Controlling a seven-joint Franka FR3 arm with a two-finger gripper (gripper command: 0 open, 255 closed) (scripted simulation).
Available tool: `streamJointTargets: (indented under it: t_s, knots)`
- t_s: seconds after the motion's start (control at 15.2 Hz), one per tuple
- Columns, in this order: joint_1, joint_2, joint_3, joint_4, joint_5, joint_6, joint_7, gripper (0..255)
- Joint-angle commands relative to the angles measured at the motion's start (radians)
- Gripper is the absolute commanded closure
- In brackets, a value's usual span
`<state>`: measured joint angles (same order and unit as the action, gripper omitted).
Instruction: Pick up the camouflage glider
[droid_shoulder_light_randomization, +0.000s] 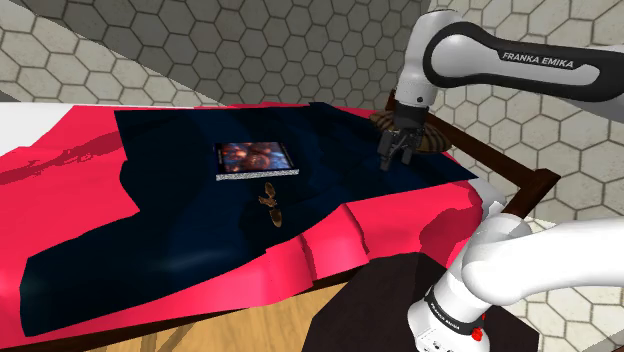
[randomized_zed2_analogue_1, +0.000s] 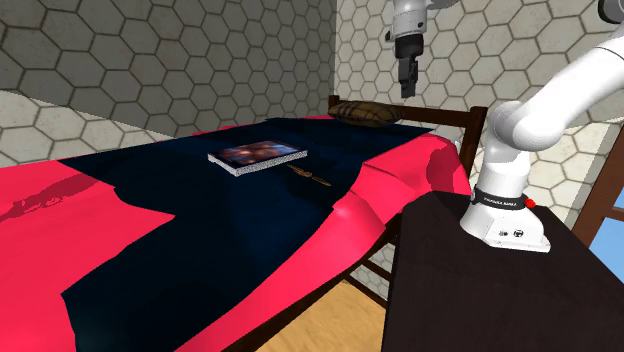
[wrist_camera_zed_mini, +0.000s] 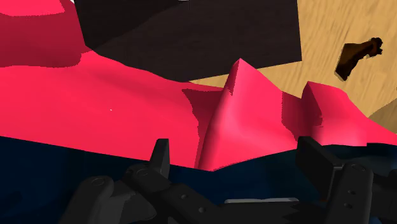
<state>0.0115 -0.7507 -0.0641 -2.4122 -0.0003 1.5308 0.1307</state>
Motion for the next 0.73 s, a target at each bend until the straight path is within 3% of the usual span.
streamJointTargets:
  t_s: [0.0, 0.66]
  knots:
    - [0.000, 0.000, 0.000, 0.000, 0.000, 0.000, 0.000, 0]
    - [0.058, 0.244, 0.127, -0.021, 0.053, 0.327, 0.125, 0]
